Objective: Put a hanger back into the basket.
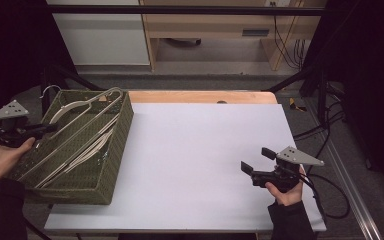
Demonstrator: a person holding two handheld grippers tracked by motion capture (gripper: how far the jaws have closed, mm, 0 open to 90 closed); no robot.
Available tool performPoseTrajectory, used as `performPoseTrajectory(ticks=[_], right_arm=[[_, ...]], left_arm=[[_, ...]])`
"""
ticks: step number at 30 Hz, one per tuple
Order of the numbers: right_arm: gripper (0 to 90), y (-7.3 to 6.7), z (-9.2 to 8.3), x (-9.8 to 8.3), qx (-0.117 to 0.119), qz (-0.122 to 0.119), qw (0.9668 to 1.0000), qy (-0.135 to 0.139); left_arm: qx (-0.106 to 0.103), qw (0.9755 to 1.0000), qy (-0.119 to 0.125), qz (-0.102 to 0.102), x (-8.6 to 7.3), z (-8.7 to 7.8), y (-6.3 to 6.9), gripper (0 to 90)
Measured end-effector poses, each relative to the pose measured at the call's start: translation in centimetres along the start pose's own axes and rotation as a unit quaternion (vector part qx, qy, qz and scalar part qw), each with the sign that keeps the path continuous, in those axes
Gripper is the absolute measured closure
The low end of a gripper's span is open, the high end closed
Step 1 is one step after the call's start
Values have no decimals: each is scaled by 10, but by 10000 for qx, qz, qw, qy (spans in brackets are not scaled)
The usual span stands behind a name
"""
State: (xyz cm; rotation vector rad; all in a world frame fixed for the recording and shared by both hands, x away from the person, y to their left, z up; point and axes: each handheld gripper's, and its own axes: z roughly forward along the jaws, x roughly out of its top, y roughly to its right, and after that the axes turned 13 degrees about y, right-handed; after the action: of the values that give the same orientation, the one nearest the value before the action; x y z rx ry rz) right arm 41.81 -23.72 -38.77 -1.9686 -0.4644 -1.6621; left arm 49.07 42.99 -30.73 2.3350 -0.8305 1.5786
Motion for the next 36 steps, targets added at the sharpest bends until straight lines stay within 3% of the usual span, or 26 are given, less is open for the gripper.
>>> performPoseTrajectory(ticks=[10, 15, 23, 31, 33, 35, 36], right_arm=[[77, 0, 0, 0, 12, -12, 10000, -5], [77, 0, 0, 0, -2, -7, 10000, 0], [77, 0, 0, 0, 6, -21, 10000, -5], [77, -1, 0, -1, 11, -23, 10000, -11], [77, -1, 0, -1, 8, -5, 10000, -3], [77, -1, 0, -1, 9, -8, 10000, -2], [77, -1, 0, -1, 25, -11, 10000, -13]], left_arm=[[50, 9998, -193, 50, -21, 14, 7, 864], [56, 9997, -225, -58, -36, 22, 10, 864], [57, 9988, -485, -73, -52, 32, 14, 855], [-154, 9957, -868, -289, -60, 32, 14, 807], [-197, 9954, -857, -386, -60, 32, 16, 797], [-249, 9947, -955, -285, -60, 32, 18, 788], [-247, 9948, -928, -346, -59, 33, 21, 781]])
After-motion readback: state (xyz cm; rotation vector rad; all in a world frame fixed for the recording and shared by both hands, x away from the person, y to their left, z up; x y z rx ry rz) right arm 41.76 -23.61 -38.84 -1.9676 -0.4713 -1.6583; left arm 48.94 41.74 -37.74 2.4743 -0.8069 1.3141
